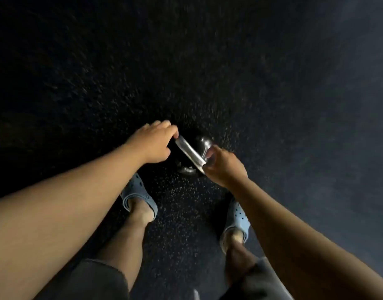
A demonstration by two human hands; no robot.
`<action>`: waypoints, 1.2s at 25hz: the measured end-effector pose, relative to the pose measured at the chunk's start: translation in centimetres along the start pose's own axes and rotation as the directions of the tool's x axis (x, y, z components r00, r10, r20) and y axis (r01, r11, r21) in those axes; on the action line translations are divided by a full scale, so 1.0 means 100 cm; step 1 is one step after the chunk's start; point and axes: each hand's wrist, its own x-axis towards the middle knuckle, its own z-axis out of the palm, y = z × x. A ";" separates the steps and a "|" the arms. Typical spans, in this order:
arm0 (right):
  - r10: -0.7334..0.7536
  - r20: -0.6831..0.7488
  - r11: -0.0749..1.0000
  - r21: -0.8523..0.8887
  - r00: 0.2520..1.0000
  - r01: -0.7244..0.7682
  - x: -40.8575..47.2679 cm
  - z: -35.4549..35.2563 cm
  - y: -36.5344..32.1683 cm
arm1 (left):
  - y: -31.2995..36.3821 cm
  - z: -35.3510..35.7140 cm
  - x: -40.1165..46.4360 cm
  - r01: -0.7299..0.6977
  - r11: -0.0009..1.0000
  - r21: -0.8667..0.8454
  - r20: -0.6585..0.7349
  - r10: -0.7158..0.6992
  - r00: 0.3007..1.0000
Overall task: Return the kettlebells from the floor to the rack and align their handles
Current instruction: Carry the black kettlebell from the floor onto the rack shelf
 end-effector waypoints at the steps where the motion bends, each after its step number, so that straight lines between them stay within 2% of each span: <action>1: 0.017 0.027 0.999 -0.032 0.999 -0.016 0.016 0.018 0.004 | -0.007 0.013 0.017 -0.007 1.000 0.012 0.036 0.007 0.999; 4: 0.056 0.084 0.985 -0.165 0.995 -0.042 0.054 0.061 0.014 | -0.030 0.056 0.063 -0.108 0.992 0.061 0.094 0.102 0.990; 8: 0.119 0.101 0.992 -0.045 0.988 -0.115 0.068 0.072 0.013 | -0.039 0.075 0.099 -0.312 0.950 0.001 0.130 0.309 0.942; 10: 0.118 0.127 0.993 -0.039 0.985 -0.114 0.068 0.060 0.008 | -0.042 0.069 0.103 -0.331 0.941 -0.067 0.201 0.337 0.920; 12: 0.065 0.109 0.994 -0.092 0.992 -0.055 0.070 0.038 -0.008 | -0.052 0.056 0.095 -0.244 0.950 -0.193 0.192 0.280 0.940; 14: -0.016 0.083 0.988 -0.150 0.996 0.028 0.077 0.010 -0.032 | -0.066 0.040 0.078 -0.096 0.933 -0.346 0.148 0.156 0.977; 16: -0.076 0.095 0.974 -0.208 0.993 0.094 0.084 -0.019 -0.066 | -0.077 0.017 0.058 -0.034 0.905 -0.424 0.100 0.085 0.991; 21: -0.243 0.138 0.881 -0.383 0.960 0.278 0.105 -0.071 -0.183 | -0.134 -0.059 0.013 0.000 0.856 -0.517 -0.073 -0.045 0.996; 23: -0.329 0.112 0.836 -0.427 0.938 0.345 0.117 -0.087 -0.242 | -0.172 -0.097 -0.001 0.000 0.843 -0.538 -0.150 -0.096 0.984; 26: -0.422 0.088 0.788 -0.456 0.902 0.413 0.134 -0.108 -0.332 | -0.232 -0.159 -0.023 0.000 0.842 -0.539 -0.226 -0.145 0.963; 30: -0.543 0.135 0.699 -0.475 0.829 0.535 0.162 -0.130 -0.464 | -0.326 -0.239 -0.060 0.099 0.857 -0.506 -0.292 -0.278 0.915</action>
